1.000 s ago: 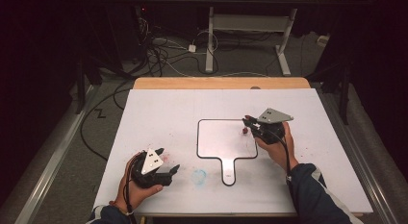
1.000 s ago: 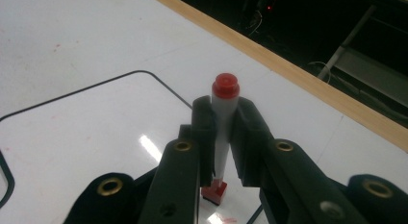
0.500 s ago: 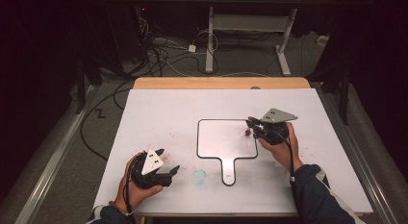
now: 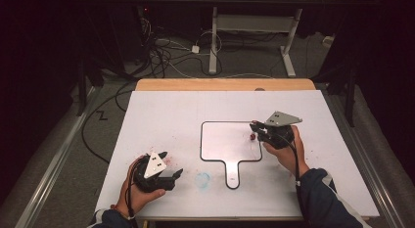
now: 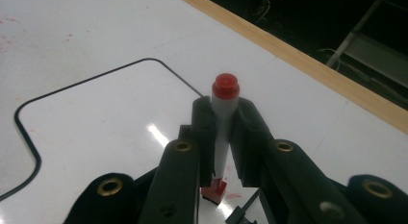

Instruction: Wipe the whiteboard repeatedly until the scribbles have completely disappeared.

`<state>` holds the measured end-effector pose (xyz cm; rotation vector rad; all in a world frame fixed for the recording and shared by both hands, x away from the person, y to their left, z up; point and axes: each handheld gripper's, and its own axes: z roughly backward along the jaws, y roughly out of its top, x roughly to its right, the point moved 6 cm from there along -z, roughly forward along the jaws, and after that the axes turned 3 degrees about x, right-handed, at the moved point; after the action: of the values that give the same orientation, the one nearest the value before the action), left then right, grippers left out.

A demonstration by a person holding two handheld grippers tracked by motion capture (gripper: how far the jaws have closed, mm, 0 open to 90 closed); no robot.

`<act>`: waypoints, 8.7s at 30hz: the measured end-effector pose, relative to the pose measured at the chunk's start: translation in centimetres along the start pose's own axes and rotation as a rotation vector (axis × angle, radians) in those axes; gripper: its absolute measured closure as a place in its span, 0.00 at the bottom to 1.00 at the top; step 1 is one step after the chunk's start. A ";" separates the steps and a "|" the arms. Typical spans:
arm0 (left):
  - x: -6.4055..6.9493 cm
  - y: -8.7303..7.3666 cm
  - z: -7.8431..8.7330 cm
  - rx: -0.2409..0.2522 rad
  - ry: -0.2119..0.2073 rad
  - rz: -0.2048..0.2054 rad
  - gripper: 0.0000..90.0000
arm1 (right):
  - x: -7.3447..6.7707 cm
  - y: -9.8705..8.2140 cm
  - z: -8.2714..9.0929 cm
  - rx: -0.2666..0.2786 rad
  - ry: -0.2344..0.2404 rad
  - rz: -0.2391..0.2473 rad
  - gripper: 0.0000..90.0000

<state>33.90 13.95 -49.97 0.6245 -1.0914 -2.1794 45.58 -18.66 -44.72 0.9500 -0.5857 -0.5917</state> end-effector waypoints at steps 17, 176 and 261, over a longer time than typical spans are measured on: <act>0.2 0.0 -0.1 -0.006 -0.012 -0.003 0.25 | -0.3 -0.3 0.8 0.001 0.045 -0.039 0.91; 0.8 -0.1 -0.7 -0.033 -0.059 -0.022 0.25 | 1.1 -0.4 0.2 0.001 -0.027 -0.025 0.91; 1.0 -0.1 -0.6 -0.040 -0.070 -0.035 0.25 | -2.1 -0.9 2.4 0.017 0.053 -0.013 0.91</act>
<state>33.59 12.97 -50.51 0.5569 -1.0780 -2.2625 42.28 -18.94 -44.89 0.9832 -0.5387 -0.5721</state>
